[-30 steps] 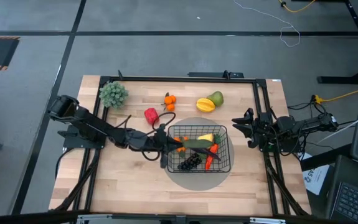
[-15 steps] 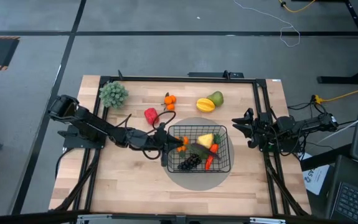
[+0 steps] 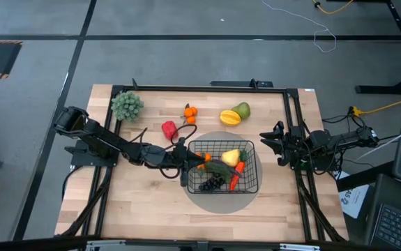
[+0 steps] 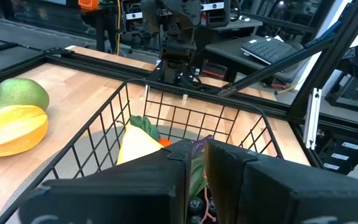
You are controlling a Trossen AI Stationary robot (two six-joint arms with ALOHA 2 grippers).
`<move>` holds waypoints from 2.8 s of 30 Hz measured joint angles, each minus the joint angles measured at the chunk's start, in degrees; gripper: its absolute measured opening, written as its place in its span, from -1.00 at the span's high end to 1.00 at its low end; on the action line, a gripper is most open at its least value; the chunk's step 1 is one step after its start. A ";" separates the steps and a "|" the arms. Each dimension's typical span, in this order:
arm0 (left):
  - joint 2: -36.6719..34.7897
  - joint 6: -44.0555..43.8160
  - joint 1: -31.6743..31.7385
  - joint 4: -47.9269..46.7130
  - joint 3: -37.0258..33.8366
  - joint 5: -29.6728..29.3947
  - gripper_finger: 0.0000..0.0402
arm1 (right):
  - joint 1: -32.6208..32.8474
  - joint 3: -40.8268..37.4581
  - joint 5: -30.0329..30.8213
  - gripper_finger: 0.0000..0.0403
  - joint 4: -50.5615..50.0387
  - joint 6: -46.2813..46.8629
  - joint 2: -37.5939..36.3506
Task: Build produce basket
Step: Put the red bell pepper into the black wire basket
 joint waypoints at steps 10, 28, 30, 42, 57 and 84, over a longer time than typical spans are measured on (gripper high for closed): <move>-0.02 0.00 0.00 -0.02 -0.02 0.00 0.84 | 0.00 -0.02 0.00 0.35 0.00 0.00 0.00; -0.04 0.00 0.00 -0.36 -0.04 -0.02 0.84 | -0.01 -0.02 0.00 0.35 -0.76 0.03 0.00; -0.04 0.00 -0.02 -0.86 -0.06 -0.02 0.84 | 0.00 -0.02 0.00 0.35 -1.09 0.09 0.02; -0.04 3.25 0.12 -2.12 -0.09 -0.67 0.76 | 0.00 -0.02 0.02 0.35 -1.92 0.15 0.02; -0.04 0.08 3.50 -1.68 -0.09 -1.70 0.23 | 0.00 -0.01 0.02 0.35 -1.92 0.07 0.02; -19.70 -47.12 8.63 -79.50 -0.40 -21.52 0.23 | 0.00 -0.02 0.00 0.35 -2.51 1.77 0.02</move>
